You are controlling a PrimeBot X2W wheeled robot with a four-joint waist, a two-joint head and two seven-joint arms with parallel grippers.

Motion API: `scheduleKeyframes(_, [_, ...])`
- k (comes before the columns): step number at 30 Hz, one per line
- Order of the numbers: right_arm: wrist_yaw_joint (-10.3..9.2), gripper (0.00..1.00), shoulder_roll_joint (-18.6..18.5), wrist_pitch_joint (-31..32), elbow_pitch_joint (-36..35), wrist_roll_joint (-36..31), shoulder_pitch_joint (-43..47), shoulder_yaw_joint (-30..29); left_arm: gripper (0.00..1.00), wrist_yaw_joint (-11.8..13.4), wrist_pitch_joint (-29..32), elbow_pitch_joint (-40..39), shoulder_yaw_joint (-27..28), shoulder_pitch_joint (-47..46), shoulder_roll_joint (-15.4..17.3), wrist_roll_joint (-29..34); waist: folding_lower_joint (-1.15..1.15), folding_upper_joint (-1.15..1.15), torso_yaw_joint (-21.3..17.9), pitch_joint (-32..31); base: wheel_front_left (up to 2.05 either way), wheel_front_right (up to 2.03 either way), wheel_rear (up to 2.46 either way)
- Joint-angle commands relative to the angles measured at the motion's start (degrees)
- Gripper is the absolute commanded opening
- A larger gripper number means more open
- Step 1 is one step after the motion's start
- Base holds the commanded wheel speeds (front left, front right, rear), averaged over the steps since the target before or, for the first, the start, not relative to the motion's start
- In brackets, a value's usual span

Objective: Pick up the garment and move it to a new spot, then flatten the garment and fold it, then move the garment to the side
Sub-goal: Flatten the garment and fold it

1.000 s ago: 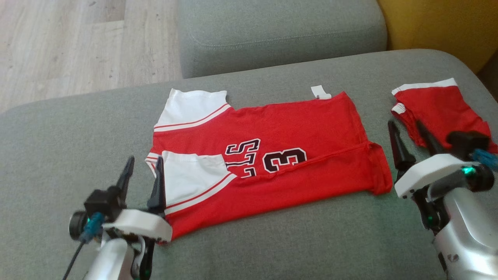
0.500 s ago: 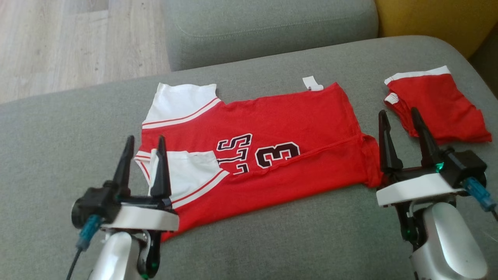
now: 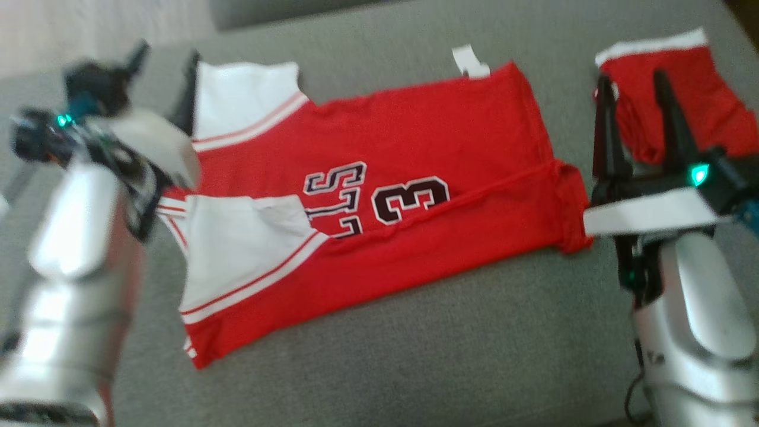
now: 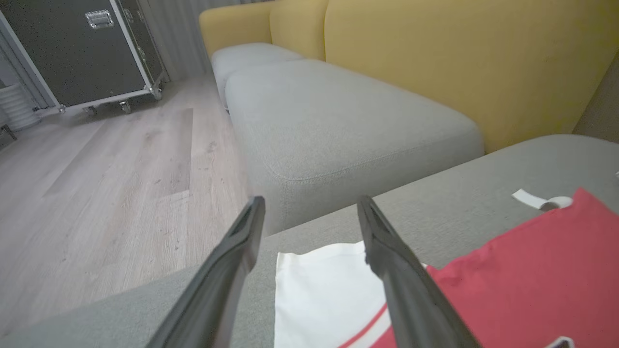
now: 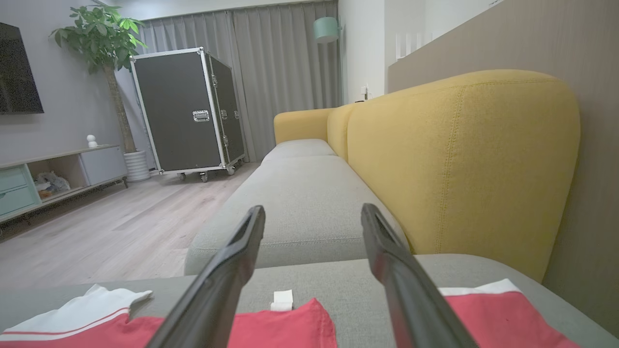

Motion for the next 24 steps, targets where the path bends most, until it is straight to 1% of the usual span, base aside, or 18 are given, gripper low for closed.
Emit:
scheduleKeyframes(1, [0.11,1.0,0.32,-0.62,-2.11,-0.38,-2.24,1.33,1.0,-0.14,1.36,0.05,1.19,-3.11,2.94,-0.74,-0.02,0.0,-2.7,5.13,0.0,0.0,0.0])
scheduleKeyframes(3, [0.11,1.0,0.36,-0.62,-2.38,-0.14,-3.99,1.39,1.0,-0.29,4.84,3.33,-0.1,-7.35,4.62,-1.85,-0.02,0.0,-3.71,7.38,0.0,0.0,0.0])
scheduleKeyframes(4, [0.11,1.0,0.44,-0.62,-2.63,0.12,-5.34,1.27,1.0,-0.33,8.15,5.99,-2.13,-11.04,6.12,-3.7,-0.02,0.0,-4.62,9.37,0.0,0.0,0.0])
scheduleKeyframes(8, [0.11,1.0,0.71,-0.62,-3.2,1.0,-6.81,1.56,1.0,-0.35,13.8,10.33,-5.99,-16.21,9.19,-7.19,-0.02,0.0,-6.37,12.08,0.0,0.0,0.0])
scheduleKeyframes(11, [0.11,1.0,0.91,-0.62,-3.65,1.44,-7.35,1.95,1.0,-0.36,16.8,12.42,-8.71,-18.6,10.98,-9.24,-0.02,0.0,-7.43,13.36,0.0,0.0,0.0])
scheduleKeyframes(14, [0.11,1.0,1.06,-0.62,-4.05,1.7,-7.57,2.13,1.0,-0.36,18.97,14.92,-10.58,-20.23,12.6,-9.96,-0.02,0.0,-8.32,14.19,0.0,0.0,0.0])
scheduleKeyframes(16, [0.11,1.0,1.13,-0.62,-4.24,1.78,-7.54,2.01,1.0,-0.36,19.38,16.32,-11.2,-20.96,13.13,-10.51,-0.02,0.0,-8.76,14.51,0.0,0.0,0.0])
scheduleKeyframes(24, [0.11,1.0,1.25,-0.62,-4.61,1.51,-6.73,0.98,1.0,-0.37,20.15,19.61,-13.48,-21.98,13.22,-13.05,-0.02,0.0,-9.49,14.99,0.0,0.0,0.0])
